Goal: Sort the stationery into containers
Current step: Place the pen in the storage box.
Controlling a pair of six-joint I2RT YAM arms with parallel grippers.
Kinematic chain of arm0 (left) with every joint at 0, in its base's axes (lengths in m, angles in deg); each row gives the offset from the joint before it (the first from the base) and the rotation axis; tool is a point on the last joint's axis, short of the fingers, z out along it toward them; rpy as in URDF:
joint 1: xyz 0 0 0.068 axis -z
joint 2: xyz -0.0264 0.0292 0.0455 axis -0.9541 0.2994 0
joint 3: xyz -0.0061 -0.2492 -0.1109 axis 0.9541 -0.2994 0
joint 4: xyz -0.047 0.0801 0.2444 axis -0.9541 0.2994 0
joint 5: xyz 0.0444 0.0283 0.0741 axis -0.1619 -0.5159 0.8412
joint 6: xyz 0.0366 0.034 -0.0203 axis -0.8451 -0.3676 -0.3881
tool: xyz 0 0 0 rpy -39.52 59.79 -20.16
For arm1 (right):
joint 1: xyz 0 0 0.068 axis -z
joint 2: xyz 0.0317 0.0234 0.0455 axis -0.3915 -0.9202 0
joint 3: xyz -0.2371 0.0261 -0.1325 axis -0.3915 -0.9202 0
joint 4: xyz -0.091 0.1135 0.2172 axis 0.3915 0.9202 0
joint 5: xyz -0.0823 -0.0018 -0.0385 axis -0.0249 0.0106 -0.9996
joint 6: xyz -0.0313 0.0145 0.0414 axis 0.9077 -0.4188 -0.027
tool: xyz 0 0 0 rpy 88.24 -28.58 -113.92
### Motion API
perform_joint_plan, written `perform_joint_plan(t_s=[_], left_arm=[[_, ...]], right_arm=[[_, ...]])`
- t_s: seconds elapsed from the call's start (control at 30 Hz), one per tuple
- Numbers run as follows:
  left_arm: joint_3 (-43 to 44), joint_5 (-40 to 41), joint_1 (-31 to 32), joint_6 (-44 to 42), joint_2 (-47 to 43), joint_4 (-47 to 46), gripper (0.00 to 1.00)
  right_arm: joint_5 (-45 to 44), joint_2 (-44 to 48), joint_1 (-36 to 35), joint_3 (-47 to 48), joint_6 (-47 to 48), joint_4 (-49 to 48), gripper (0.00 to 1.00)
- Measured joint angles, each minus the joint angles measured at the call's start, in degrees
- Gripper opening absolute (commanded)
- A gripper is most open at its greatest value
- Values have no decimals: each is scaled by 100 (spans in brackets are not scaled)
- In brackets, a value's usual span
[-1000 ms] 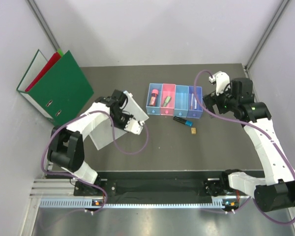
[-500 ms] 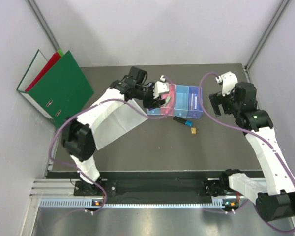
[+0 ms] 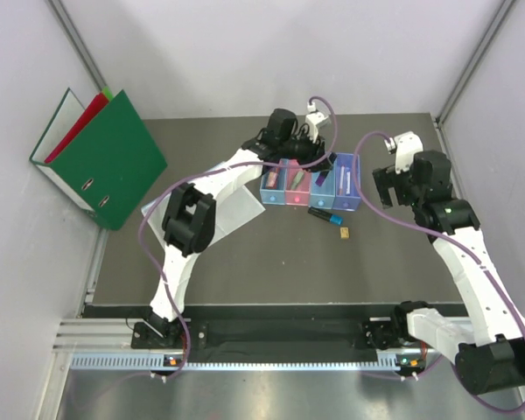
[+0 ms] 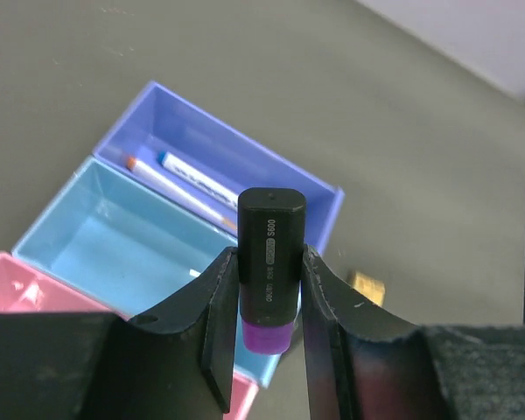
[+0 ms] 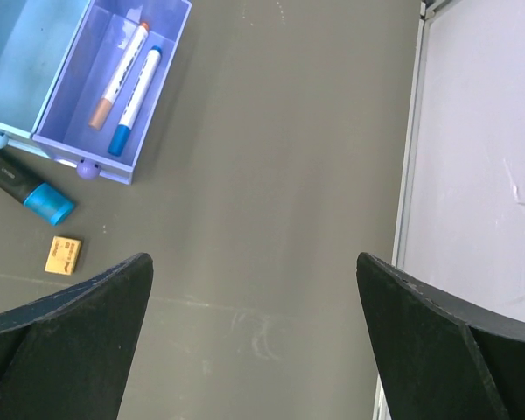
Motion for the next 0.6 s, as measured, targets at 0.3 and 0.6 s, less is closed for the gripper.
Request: perform_joint_plan(t_s=[0.3,0.6], left_arm=[[238,470,-2,813,699,-863,0],[227,920,-2,767,1062,-1005,0]], right_arm=[[-9,-87,0,-44,0,-149,100],[9,-116,0,-157,-2,-184,100]])
